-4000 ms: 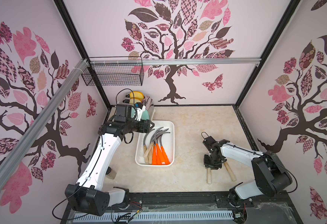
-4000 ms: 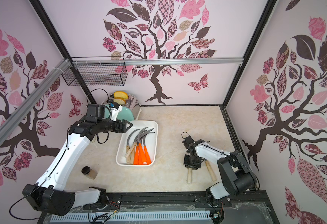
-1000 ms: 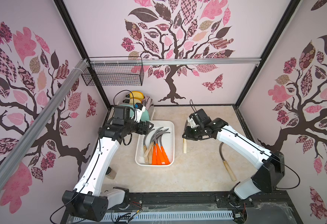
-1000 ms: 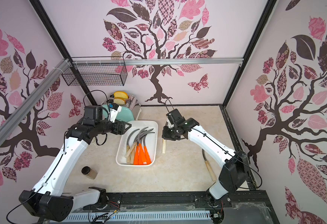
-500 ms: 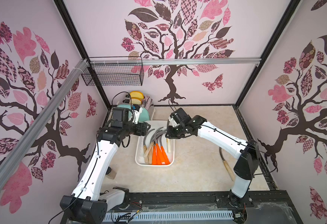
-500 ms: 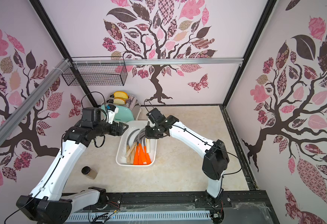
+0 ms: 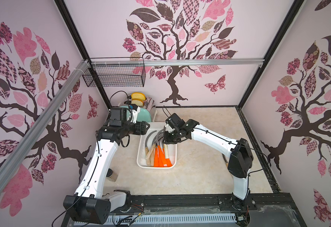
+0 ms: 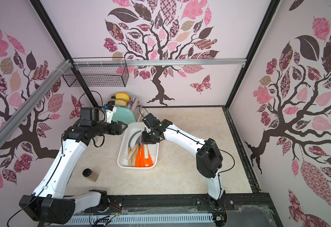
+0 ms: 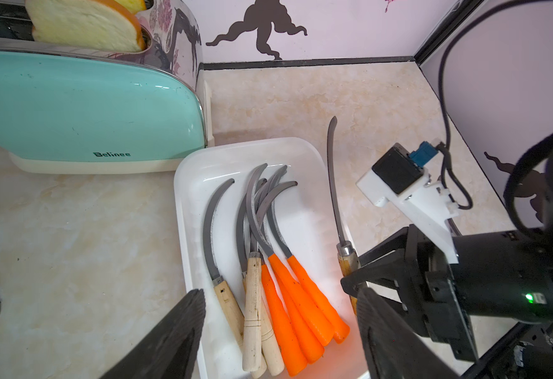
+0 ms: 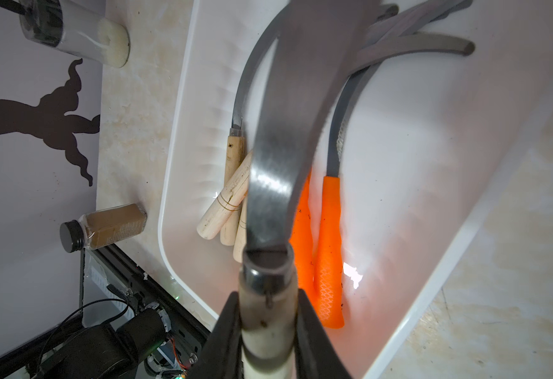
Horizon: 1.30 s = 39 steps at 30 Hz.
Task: Put small sickles into storage boxes
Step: Place the sickle in the storage box.
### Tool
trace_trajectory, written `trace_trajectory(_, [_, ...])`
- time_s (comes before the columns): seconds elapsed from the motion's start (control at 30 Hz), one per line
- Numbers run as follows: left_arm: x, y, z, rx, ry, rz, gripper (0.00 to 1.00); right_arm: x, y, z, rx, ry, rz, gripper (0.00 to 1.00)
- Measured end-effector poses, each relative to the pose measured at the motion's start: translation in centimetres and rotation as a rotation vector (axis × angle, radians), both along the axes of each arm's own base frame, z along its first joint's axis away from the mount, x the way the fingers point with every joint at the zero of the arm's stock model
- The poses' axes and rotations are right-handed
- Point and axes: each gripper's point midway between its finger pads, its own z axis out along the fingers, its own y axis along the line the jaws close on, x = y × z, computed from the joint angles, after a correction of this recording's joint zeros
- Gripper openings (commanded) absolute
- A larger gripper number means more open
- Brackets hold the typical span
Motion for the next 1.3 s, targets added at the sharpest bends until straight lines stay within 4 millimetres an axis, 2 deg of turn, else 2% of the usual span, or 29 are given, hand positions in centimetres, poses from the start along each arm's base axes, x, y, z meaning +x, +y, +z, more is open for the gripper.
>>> trace_trajectory(0.23, [-0.2,-0.3,0.1,-0.011,0.001,-0.018,0.77,0.1,0.2,-1.4,-0.023,0.008,0.016,0.0])
trace_trajectory(0.37, [-0.3,-0.4,0.3,-0.01,-0.002,-0.027,0.76,0.3,0.4,-1.5,-0.023,0.006,0.023,0.0])
trace_trajectory(0.6, [-0.7,-0.3,1.3,-0.004,-0.028,-0.034,0.76,0.7,1.0,-0.8,-0.007,-0.007,0.033,0.0])
trace_trajectory(0.87, [-0.7,-0.4,3.0,-0.004,-0.069,-0.038,0.77,1.0,1.5,-2.5,-0.026,0.019,0.044,0.0])
trace_trajectory(1.3, [-1.0,-0.4,3.0,-0.006,-0.065,-0.04,0.77,1.2,2.0,-3.2,-0.029,0.03,0.052,0.0])
